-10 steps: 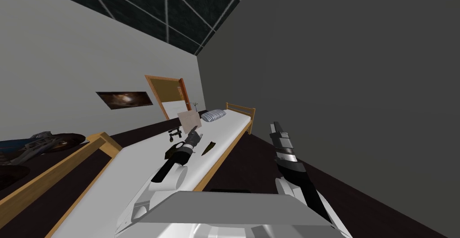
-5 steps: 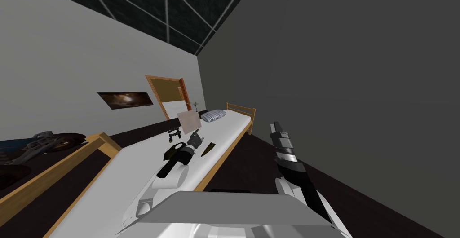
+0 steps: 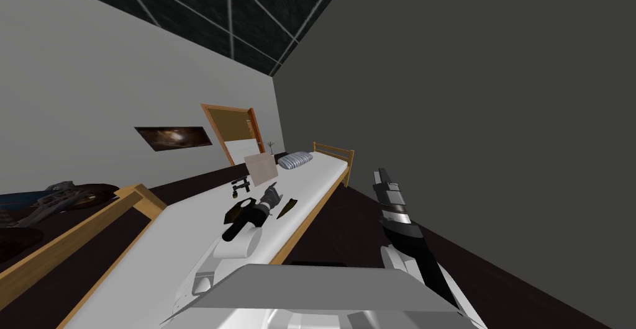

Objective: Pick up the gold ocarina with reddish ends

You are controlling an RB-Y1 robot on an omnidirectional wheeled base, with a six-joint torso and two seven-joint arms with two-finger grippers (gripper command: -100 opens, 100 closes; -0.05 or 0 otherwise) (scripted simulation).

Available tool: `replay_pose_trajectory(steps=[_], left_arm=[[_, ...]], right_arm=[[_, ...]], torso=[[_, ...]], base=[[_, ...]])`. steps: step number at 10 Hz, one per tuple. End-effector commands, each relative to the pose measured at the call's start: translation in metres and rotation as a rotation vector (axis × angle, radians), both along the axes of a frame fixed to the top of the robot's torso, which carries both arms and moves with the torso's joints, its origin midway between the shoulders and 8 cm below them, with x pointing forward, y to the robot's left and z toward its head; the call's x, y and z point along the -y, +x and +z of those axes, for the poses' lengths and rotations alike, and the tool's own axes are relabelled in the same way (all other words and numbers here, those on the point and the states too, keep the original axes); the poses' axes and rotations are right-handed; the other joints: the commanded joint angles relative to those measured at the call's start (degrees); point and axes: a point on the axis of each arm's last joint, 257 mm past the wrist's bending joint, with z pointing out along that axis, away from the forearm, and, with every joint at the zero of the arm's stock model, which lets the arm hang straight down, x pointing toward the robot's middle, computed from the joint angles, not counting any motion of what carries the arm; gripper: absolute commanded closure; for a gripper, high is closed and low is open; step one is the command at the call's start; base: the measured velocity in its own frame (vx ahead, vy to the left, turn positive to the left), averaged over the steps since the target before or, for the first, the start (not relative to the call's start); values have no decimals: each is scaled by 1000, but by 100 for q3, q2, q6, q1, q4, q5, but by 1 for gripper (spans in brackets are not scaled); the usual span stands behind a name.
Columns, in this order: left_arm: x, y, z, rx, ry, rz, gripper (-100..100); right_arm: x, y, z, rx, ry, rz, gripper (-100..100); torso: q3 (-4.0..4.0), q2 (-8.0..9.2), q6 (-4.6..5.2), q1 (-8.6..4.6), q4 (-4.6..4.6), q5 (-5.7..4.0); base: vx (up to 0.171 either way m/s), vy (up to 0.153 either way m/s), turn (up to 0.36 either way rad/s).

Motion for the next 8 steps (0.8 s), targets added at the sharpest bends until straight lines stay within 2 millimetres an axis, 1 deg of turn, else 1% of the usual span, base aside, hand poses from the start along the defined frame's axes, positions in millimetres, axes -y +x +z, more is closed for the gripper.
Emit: replay_pose_trajectory(steps=[1,2,3,4,5,6,7,8], left_arm=[[4,-1,-20,-62,-47,2,-100],[4,-3,-26,-86,-47,3,-100],[8,-3,-40,-126,-92,6,-100],[8,-6,-48,-157,-93,7,-100],[8,-7,-50,-168,-93,7,-100],[13,-9,-66,-217,-137,10,-100],[13,-13,-73,-247,-137,11,-100],[18,-16,-88,-297,-180,14,-100]], right_arm=[[0,0,0,0,0,0,0],[0,0,0,0,0,0,0],[0,0,0,0,0,0,0],[0,0,0,0,0,0,0],[0,0,0,0,0,0,0],[0,0,0,0,0,0,0],[0,0,0,0,0,0,0],[0,0,0,0,0,0,0]], torso=[[0,0,0,0,0,0],[-3,-5,0,0,-1,0],[-4,-7,0,0,-1,0],[-6,-12,0,2,-2,0],[-6,-11,0,2,-3,1],[-2,-4,0,0,-1,0],[-5,-9,0,0,-1,0],[-6,-11,0,2,-2,0]], base=[[40,-2,24],[44,-2,15],[58,4,21],[52,2,15],[27,-4,1],[48,1,30],[54,5,14],[86,10,28]])
